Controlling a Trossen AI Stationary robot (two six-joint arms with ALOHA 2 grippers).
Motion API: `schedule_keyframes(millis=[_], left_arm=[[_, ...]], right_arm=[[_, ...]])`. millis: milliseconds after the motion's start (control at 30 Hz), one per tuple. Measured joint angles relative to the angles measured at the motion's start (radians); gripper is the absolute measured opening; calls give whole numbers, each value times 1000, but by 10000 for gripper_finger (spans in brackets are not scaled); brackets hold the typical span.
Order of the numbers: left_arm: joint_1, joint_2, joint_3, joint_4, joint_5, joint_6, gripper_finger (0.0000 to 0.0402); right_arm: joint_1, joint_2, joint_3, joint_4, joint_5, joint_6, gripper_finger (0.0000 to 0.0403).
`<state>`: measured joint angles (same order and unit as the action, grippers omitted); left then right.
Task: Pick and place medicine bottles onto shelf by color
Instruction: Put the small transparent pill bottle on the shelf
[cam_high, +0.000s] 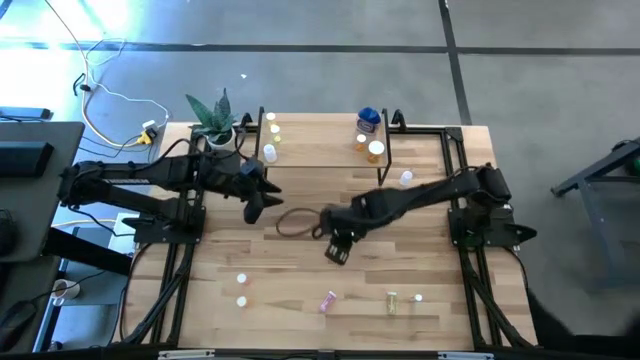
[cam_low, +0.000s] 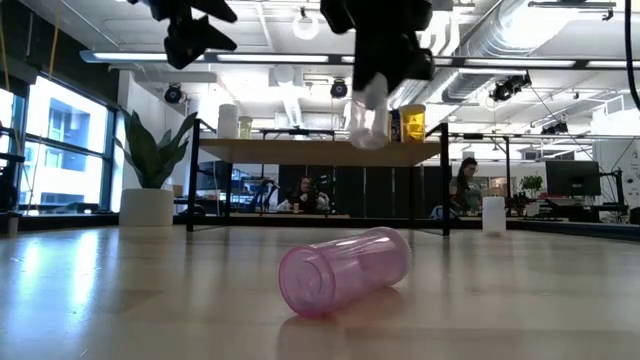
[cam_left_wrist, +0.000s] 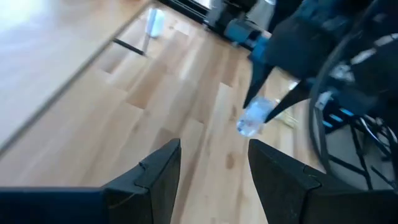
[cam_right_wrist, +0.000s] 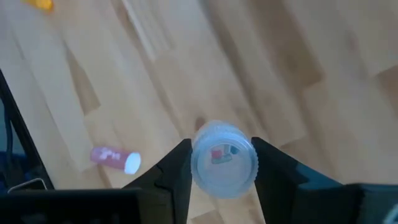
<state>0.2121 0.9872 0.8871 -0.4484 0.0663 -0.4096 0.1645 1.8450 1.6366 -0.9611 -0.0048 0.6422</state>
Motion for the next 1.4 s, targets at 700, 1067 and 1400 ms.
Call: schedule_keyframes(millis=[700,1067,1400], left_arm=[[196,0,0,-5,-4,55,179],[247,0,0,-5,-76,55,179],[261,0,0,-5,-153,54,179]], right_arm=[[-449,-1,349,-90,30,-620,124],[-669,-1,350,91,31,-734,124],[-734,53,350,83,1,-656,124]])
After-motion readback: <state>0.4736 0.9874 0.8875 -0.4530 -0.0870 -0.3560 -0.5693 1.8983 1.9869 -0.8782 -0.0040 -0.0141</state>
